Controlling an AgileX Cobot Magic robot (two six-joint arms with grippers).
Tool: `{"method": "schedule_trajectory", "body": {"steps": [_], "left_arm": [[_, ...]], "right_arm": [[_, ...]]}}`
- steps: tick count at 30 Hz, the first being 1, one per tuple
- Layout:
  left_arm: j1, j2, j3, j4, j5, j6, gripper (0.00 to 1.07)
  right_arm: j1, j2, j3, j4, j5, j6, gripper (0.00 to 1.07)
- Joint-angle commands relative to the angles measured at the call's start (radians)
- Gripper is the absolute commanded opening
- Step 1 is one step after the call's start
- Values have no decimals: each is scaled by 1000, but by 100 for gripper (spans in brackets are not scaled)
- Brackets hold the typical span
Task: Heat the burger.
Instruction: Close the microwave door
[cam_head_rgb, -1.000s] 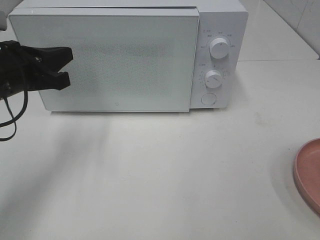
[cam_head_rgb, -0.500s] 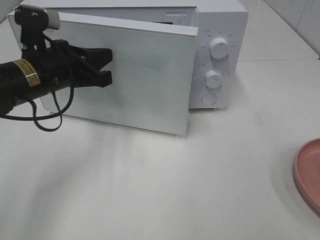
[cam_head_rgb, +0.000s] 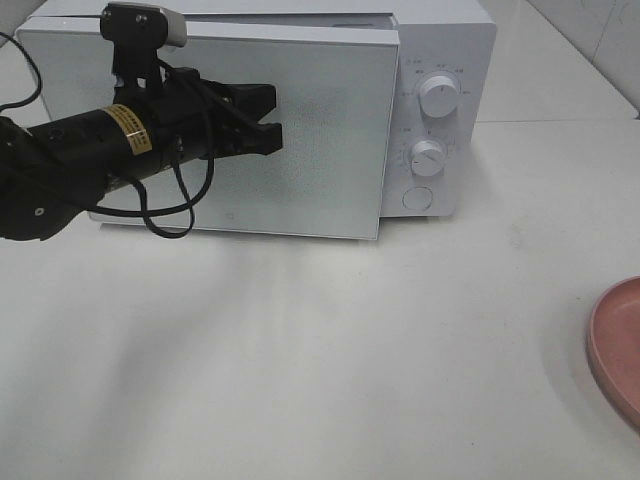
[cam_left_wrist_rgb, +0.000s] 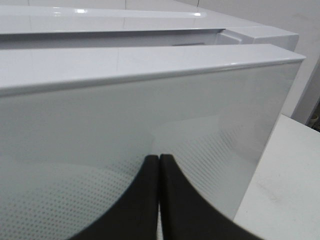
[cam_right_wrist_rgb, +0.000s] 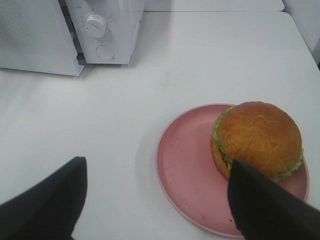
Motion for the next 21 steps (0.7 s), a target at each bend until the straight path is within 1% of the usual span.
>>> {"method": "schedule_trajectory", "body": {"steps": [1, 4, 6, 10, 21], "left_arm": [[-18, 30, -53, -31, 4, -3, 0], [-21, 38, -65, -34, 6, -4, 0], [-21, 67, -114, -35, 8, -10, 0], [-21, 84, -149, -42, 8, -11, 0], [-21, 148, -241, -134, 17, -7, 0]], "right_arm": [[-8, -28, 1, 0, -6, -14, 75], [-8, -28, 1, 0, -6, -14, 75], [-8, -28, 1, 0, -6, -14, 75], [-8, -28, 1, 0, -6, -14, 75], [-8, -28, 1, 0, -6, -14, 75]]}}
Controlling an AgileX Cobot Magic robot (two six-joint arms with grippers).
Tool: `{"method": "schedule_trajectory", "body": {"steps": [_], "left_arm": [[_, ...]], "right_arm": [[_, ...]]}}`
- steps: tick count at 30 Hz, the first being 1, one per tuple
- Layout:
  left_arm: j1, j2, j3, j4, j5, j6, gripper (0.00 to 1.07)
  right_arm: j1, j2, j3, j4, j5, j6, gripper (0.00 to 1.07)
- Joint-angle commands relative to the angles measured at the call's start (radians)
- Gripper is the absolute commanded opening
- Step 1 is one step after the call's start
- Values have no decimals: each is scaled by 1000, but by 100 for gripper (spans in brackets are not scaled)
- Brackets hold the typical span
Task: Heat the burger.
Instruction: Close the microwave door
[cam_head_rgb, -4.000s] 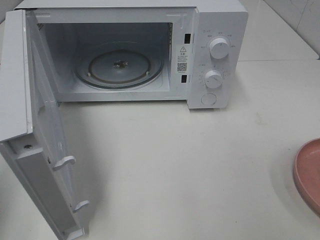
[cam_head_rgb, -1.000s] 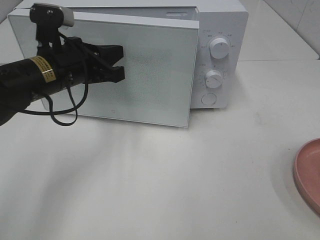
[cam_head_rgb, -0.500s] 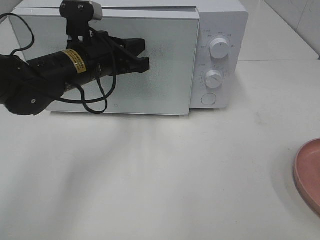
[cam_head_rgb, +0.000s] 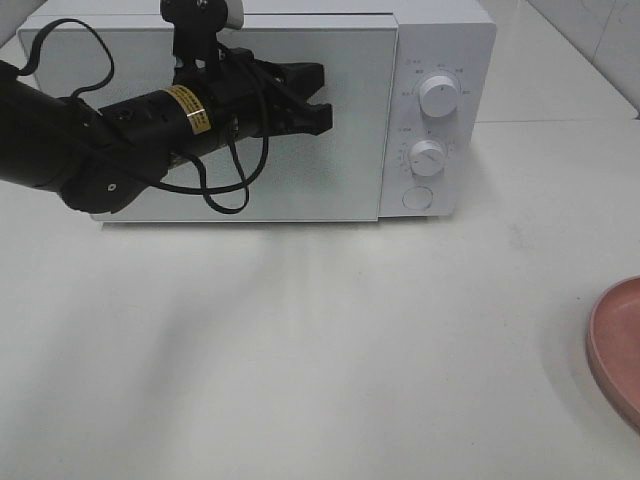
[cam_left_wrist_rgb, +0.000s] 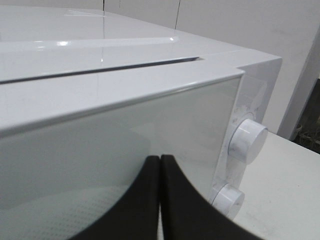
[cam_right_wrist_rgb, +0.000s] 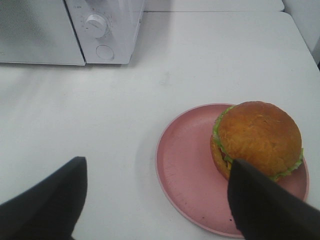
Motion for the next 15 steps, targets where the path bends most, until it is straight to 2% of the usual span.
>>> {"method": "schedule_trajectory", "body": {"steps": [1, 6, 10, 12, 13, 14, 15], "left_arm": [[16, 37, -66, -162, 19, -6, 0], [16, 72, -144, -172, 39, 31, 0], [16, 71, -158, -155, 63, 28, 0], [16, 70, -158, -92, 86, -26, 0], [16, 70, -158, -92, 86, -26, 0], [16, 68, -158, -34, 101, -107, 0], [16, 65, -158, 8, 111, -157, 0]], "right_arm": [[-8, -28, 1, 0, -6, -14, 75], [-8, -28, 1, 0, -6, -14, 75], [-8, -28, 1, 0, -6, -14, 75], [-8, -28, 1, 0, -6, -14, 75], [-8, -28, 1, 0, -6, -14, 75], [-8, -28, 1, 0, -6, -14, 75], [-8, -28, 1, 0, -6, -14, 75]]}}
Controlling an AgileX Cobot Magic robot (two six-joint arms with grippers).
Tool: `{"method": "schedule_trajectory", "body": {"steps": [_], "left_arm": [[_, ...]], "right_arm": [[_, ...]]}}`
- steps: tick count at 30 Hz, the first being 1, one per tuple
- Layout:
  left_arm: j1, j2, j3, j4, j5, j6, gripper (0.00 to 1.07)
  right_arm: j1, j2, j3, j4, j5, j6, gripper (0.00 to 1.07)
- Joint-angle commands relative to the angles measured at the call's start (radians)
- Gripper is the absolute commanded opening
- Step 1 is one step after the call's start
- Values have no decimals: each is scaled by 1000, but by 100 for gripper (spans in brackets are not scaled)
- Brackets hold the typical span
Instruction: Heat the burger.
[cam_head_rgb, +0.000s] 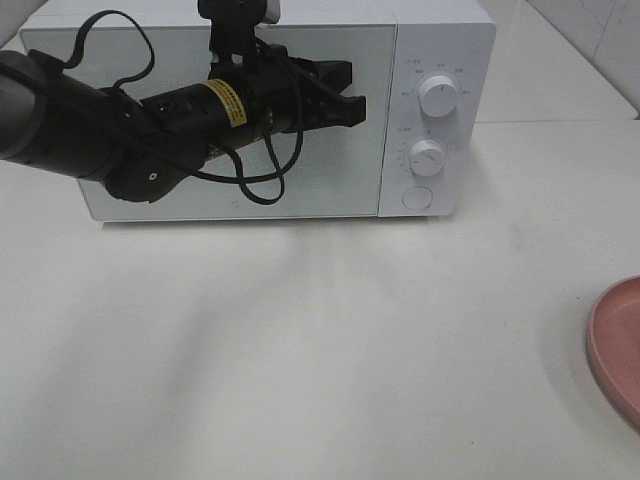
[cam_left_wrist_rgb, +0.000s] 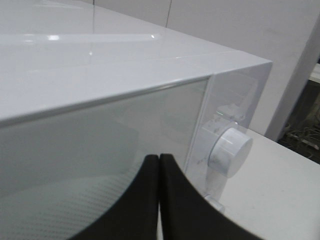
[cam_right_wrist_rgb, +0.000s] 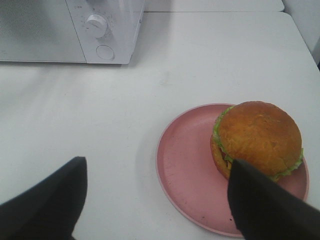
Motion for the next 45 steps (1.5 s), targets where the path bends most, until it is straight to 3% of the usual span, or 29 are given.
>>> {"method": "schedule_trajectory", "body": {"steps": [1, 2, 3, 4, 5, 8, 14, 16, 17, 18, 19, 20, 21, 30, 32, 35, 37, 38, 39, 40, 41, 43, 45], "left_arm": [[54, 6, -45, 10, 33, -99, 0], [54, -12, -35, 99, 55, -184, 0], [54, -12, -35, 99, 55, -184, 0], [54, -34, -11, 199, 55, -244, 0], [54, -49, 5, 239, 56, -269, 0], [49, -108, 83, 291, 106, -306, 3], [19, -176, 134, 273, 318, -298, 12], [-18, -234, 151, 276, 475, -301, 30], [-18, -234, 151, 276, 475, -301, 30], [-49, -264, 153, 283, 574, -301, 55], [-49, -264, 153, 283, 574, -301, 55], [-83, -291, 153, 283, 646, -300, 86], [-116, -316, 153, 281, 730, -302, 101], [-201, -388, 153, 262, 969, -302, 100], [-221, -432, 153, 194, 1102, -301, 100], [-225, -447, 153, 156, 1148, -300, 100], [-215, -496, 153, 24, 1284, -230, 100], [-215, -496, 153, 24, 1284, -230, 100], [-208, -507, 153, -11, 1314, -192, 100], [-186, -527, 153, -77, 1369, -110, 100], [-186, -527, 153, -77, 1369, -110, 100], [-135, -555, 153, -197, 1467, -1, 100], [-112, -567, 153, -240, 1499, 32, 100]], "right_arm": [[-8, -28, 1, 0, -6, -14, 75], [-8, -28, 1, 0, -6, -14, 75], [-8, -28, 1, 0, -6, -14, 75], [-8, -28, 1, 0, -6, -14, 75], [-8, -28, 1, 0, -6, -14, 75], [-8, -28, 1, 0, -6, -14, 75], [-8, -28, 1, 0, -6, -14, 75], [-8, -28, 1, 0, -6, -14, 75], [-8, -28, 1, 0, -6, -14, 75], [-8, -28, 1, 0, -6, -14, 75], [-8, -28, 1, 0, -6, -14, 75], [-8, -28, 1, 0, -6, -14, 75], [-8, -28, 1, 0, -6, -14, 75], [-8, -28, 1, 0, -6, -14, 75], [-8, -28, 1, 0, -6, -14, 75], [-8, -28, 1, 0, -6, -14, 75], [-8, -28, 1, 0, -6, -14, 75], [-8, -28, 1, 0, -6, -14, 75], [-8, -28, 1, 0, -6, -14, 75], [-8, -28, 1, 0, -6, -14, 75], [-8, -28, 1, 0, -6, -14, 75], [-8, -28, 1, 0, -6, -14, 75], [-8, -28, 1, 0, -6, -14, 75]]}}
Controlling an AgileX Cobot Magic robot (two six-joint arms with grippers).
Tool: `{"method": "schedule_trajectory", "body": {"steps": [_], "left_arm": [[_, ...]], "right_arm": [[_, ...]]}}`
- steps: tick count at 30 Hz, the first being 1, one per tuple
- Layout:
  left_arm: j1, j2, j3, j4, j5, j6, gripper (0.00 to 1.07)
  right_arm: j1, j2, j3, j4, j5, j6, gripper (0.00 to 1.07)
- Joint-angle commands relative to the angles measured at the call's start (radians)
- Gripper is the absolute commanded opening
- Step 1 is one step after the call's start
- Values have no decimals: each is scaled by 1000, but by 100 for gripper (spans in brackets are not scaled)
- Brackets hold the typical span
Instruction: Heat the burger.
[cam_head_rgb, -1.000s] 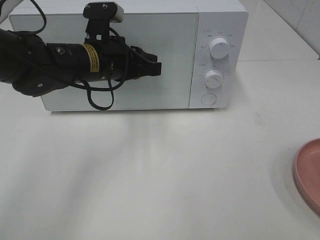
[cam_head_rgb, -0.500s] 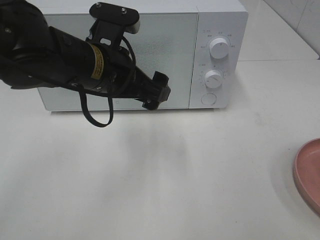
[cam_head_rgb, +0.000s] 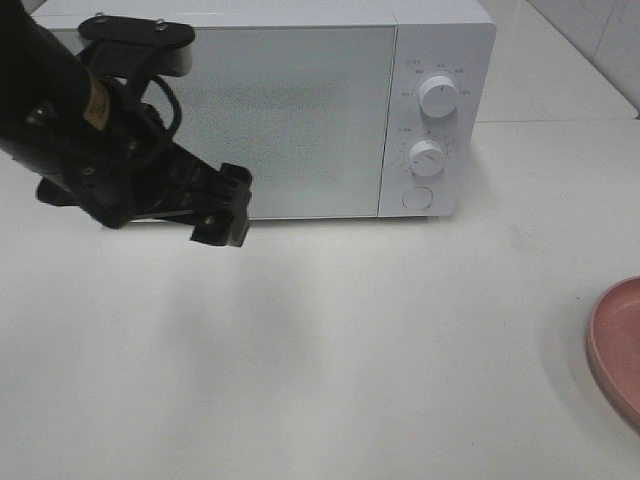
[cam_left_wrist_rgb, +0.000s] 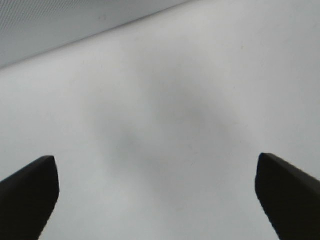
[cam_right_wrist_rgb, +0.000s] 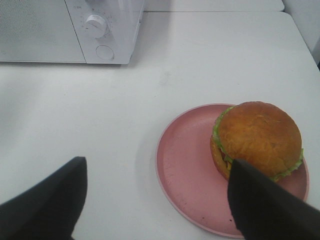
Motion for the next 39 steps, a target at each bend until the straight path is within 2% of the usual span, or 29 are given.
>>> {"method": "schedule_trajectory", "body": {"steps": [1, 3, 4, 6, 7, 9, 11, 12, 14, 15, 18, 19, 21, 22, 23, 25, 26, 28, 29, 31, 32, 33, 34, 35, 39], "left_arm": [[47, -35, 1, -113, 94, 105, 100], [151, -81, 1, -208, 178, 202, 100], [151, -81, 1, -208, 178, 202, 100], [233, -131, 1, -222, 218, 234, 100], [233, -131, 1, -222, 218, 234, 100], [318, -176, 1, -219, 253, 237, 100], [349, -193, 1, -219, 271, 240, 100], [403, -229, 6, -219, 307, 253, 100], [431, -250, 15, -218, 318, 261, 100], [475, -288, 42, -215, 322, 266, 100], [519, -329, 83, -214, 321, 266, 100], [552, -374, 133, -219, 325, 265, 100], [566, -397, 161, -219, 328, 266, 100], [582, -439, 211, -219, 333, 266, 100], [582, -439, 211, -219, 333, 266, 100], [583, -502, 288, -215, 333, 266, 100], [583, -502, 288, -215, 333, 266, 100], [583, -563, 365, -215, 344, 267, 100], [583, -563, 365, -215, 344, 267, 100], [583, -623, 431, -214, 343, 288, 100], [583, -623, 431, -214, 343, 288, 100], [583, -653, 467, -213, 343, 327, 100], [583, -653, 467, -213, 343, 327, 100], [583, -684, 502, -226, 341, 353, 100], [583, -753, 503, -235, 346, 372, 100]], "right_arm": [[-8, -28, 1, 0, -6, -14, 75], [-8, -28, 1, 0, -6, -14, 75], [-8, -28, 1, 0, -6, -14, 75], [-8, -28, 1, 0, -6, -14, 75], [-8, -28, 1, 0, -6, -14, 75], [-8, -28, 1, 0, -6, -14, 75], [-8, -28, 1, 0, -6, -14, 75], [-8, -28, 1, 0, -6, -14, 75], [-8, -28, 1, 0, -6, -14, 75], [-8, -28, 1, 0, -6, -14, 75], [-8, -28, 1, 0, -6, -14, 75], [-8, -28, 1, 0, -6, -14, 75], [-8, -28, 1, 0, -6, -14, 75], [-8, -28, 1, 0, -6, -14, 75], [-8, -28, 1, 0, -6, -14, 75], [-8, -28, 1, 0, -6, -14, 75], [-8, -28, 1, 0, -6, -14, 75], [-8, -28, 1, 0, -6, -14, 75], [-8, -28, 1, 0, -6, -14, 75], [-8, -28, 1, 0, -6, -14, 75], [-8, -28, 1, 0, -6, -14, 75], [-8, -28, 1, 0, -6, -14, 75], [-8, -28, 1, 0, -6, -14, 75], [-8, -28, 1, 0, -6, -14, 75], [-8, -28, 1, 0, -6, -14, 75]]}}
